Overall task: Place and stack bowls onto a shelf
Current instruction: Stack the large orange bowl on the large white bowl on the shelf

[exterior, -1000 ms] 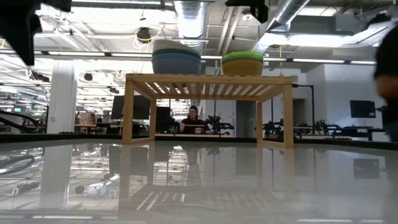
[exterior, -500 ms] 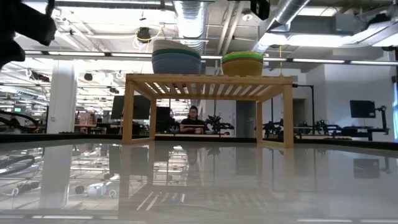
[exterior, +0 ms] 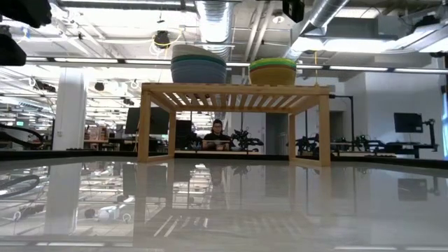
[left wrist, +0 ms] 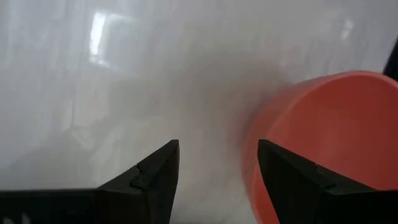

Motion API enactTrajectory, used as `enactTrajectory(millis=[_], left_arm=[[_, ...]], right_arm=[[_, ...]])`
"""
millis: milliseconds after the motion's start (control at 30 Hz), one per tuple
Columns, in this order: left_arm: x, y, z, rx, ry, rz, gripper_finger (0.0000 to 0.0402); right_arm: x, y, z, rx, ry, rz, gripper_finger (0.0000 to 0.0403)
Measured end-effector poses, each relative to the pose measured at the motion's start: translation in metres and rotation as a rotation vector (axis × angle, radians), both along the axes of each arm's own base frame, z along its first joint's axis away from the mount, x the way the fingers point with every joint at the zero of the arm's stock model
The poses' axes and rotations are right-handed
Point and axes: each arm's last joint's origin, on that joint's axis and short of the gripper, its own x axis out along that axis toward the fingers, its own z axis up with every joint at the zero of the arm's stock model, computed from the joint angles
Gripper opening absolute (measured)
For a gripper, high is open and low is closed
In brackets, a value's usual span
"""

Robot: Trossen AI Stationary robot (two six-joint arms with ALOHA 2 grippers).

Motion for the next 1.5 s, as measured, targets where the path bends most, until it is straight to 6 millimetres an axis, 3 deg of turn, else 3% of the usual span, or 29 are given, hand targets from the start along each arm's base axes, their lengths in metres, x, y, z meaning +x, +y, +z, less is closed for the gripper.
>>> enactTrajectory(millis=[567,700,1000,1100,1267,1500], left_arm=[[-0.002,-0.024,-0.026,0.11,0.111,-0.043,0.0192],[0.0,-0.026,-0.034,0.147,0.145,-0.047,0.0154],[0.002,-0.027,-0.041,0.195,0.157,-0.032,0.0016],[0.004,-0.02,-0.041,0.229,0.176,0.012,0.0005],[0.009,-0.003,-0.029,0.214,0.21,0.072,0.0001],[0.011,0.019,0.016,0.168,0.056,0.083,0.0]], right_arm=[[0.0,-0.002,0.0,-0.01,0.0,-0.023,0.0111],[0.0,-0.002,0.0,-0.011,0.0,-0.025,0.0111],[0.0,0.0,0.0,-0.01,-0.001,-0.019,0.0111],[0.0,0.001,0.001,-0.011,-0.007,-0.016,0.0111],[0.001,0.002,0.003,-0.002,-0.03,-0.018,0.0111],[0.001,0.004,0.003,0.008,-0.028,-0.015,0.0111]])
